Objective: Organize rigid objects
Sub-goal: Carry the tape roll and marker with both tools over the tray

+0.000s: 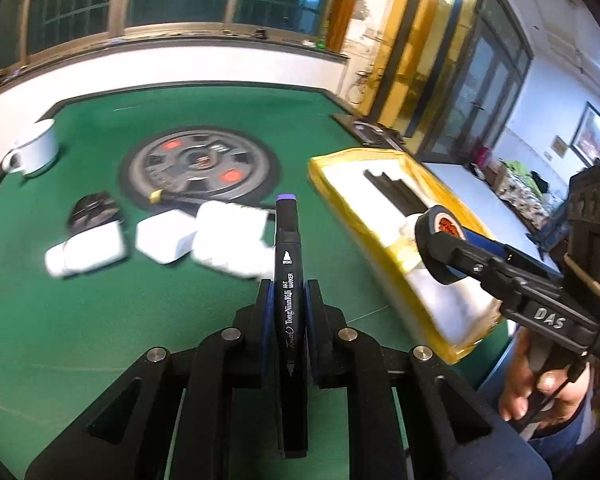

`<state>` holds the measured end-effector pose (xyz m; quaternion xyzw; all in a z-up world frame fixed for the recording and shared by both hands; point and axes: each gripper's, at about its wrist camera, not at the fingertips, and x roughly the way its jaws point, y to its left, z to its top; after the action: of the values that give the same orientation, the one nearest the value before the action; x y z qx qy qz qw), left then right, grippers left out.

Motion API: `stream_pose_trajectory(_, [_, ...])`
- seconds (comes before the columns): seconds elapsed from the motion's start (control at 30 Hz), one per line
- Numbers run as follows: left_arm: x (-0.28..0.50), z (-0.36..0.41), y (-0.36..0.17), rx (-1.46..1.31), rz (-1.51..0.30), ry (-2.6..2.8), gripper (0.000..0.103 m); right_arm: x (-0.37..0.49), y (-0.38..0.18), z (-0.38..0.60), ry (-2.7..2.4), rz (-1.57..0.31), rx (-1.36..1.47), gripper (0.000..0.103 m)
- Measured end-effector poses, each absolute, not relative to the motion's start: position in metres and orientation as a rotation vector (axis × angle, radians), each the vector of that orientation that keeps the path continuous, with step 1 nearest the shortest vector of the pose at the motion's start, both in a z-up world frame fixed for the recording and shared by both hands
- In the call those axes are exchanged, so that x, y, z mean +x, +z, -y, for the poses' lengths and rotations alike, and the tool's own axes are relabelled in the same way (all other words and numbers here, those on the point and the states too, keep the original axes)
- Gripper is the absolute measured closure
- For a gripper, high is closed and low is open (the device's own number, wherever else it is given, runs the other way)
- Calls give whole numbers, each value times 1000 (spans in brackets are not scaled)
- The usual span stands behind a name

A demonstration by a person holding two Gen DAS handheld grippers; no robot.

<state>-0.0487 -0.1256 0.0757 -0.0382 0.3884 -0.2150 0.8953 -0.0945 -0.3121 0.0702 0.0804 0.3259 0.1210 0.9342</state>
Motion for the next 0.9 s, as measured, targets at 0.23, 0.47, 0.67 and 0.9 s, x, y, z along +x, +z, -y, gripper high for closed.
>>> stream_pose_trajectory(0.23, [-36,192,92,-121,-811,-594,91,-99,76,361,84,-681,168,45])
stream_pose_trajectory(0.47, [-31,243,71,-169,-891,-663,91,-100,60,402,-32,-749,186,45])
stream_pose_trajectory(0.67, [-33,261,54,-219,-936,-656,91,-96,55,415,-92,-767,168,45])
stream_pose_trajectory(0.9, [-36,257,46,-256,-924,-611,91,-89,50,405,-59,-813,17,45])
